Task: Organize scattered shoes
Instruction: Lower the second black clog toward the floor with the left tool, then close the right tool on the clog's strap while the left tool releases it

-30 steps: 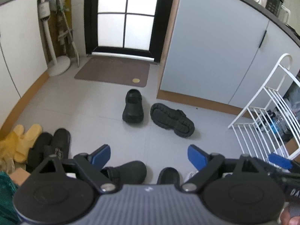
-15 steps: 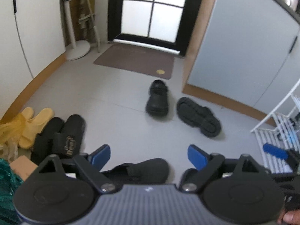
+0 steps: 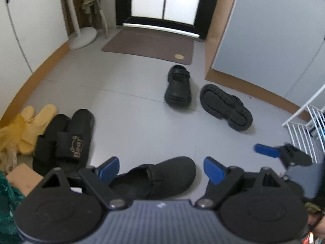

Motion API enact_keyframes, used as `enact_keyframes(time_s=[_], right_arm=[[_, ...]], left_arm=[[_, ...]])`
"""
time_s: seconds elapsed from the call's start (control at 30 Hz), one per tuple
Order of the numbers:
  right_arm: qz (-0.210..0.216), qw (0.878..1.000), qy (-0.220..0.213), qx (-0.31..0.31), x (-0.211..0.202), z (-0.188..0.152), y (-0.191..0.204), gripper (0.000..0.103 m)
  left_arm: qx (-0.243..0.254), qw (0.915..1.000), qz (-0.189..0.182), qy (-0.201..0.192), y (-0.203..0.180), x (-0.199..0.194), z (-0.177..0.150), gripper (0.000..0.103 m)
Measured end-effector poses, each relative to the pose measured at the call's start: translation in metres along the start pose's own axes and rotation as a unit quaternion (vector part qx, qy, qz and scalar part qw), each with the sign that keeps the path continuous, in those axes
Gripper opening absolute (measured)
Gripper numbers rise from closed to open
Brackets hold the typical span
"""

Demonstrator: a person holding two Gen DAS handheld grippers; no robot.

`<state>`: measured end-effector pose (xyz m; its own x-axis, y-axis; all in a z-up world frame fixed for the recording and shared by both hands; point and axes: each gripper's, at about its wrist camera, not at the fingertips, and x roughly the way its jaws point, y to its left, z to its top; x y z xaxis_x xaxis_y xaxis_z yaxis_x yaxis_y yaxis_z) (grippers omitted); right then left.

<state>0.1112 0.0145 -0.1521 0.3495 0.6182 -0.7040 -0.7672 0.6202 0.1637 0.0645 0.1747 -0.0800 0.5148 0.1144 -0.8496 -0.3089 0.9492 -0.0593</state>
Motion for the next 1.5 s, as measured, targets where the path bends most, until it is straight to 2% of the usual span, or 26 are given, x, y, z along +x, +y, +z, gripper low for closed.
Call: enact_keyframes(time_s=[0.07,0.23,0.3,0.4,0.53,0.77,0.83,0.9,1.0,1.07,1.23,1.4,1.5], right_arm=[[0.018,1.0,0.008,-0.019,0.011,-0.004,0.002,0.102],[0.055,0.992,0.055,-0.096,0.048,-0.02,0.011,0.102],[0.073,0.989,0.063,-0.112,0.061,-0.028,0.011,0.102],[0.078,0.984,0.076,-0.138,0.081,-0.038,0.011,0.103],[0.093,0.977,0.095,-0.169,0.1,-0.046,0.013,0.103],[0.123,0.952,0.119,-0.252,0.139,-0.052,0.026,0.103],[0.137,0.941,0.127,-0.281,0.147,-0.051,0.032,0.103],[0.153,0.922,0.139,-0.328,0.158,-0.051,0.04,0.103],[0.169,0.904,0.147,-0.365,0.169,-0.047,0.044,0.103],[0.175,0.896,0.15,-0.38,0.175,-0.043,0.046,0.103],[0.174,0.885,0.157,-0.402,0.192,-0.036,0.048,0.103],[0.192,0.874,0.178,-0.41,0.207,-0.035,0.049,0.103],[0.185,0.878,0.18,-0.404,0.217,-0.038,0.049,0.103]], left_arm=[[0.007,1.0,0.005,-0.001,0.001,0.011,0.0,0.092],[-0.033,0.9994,0.012,-0.009,0.022,0.047,-0.006,0.092],[-0.034,0.999,0.022,-0.018,0.028,0.066,-0.017,0.092],[-0.043,0.9981,0.035,-0.026,0.039,0.093,-0.035,0.092],[-0.067,0.9971,0.03,-0.023,0.054,0.116,-0.058,0.091],[-0.116,0.9929,0.015,-0.026,0.081,0.134,-0.078,0.091],[-0.119,0.9925,0.015,-0.022,0.084,0.137,-0.078,0.091],[-0.118,0.9926,0.02,-0.02,0.09,0.139,-0.081,0.091],[-0.132,0.991,0.016,-0.013,0.099,0.143,-0.085,0.091],[-0.136,0.9905,0.02,-0.011,0.102,0.145,-0.087,0.091],[-0.139,0.9901,0.022,-0.008,0.107,0.148,-0.088,0.091],[-0.144,0.9894,0.016,-0.001,0.111,0.153,-0.09,0.091],[-0.144,0.9895,0.01,0.004,0.111,0.154,-0.091,0.091]])
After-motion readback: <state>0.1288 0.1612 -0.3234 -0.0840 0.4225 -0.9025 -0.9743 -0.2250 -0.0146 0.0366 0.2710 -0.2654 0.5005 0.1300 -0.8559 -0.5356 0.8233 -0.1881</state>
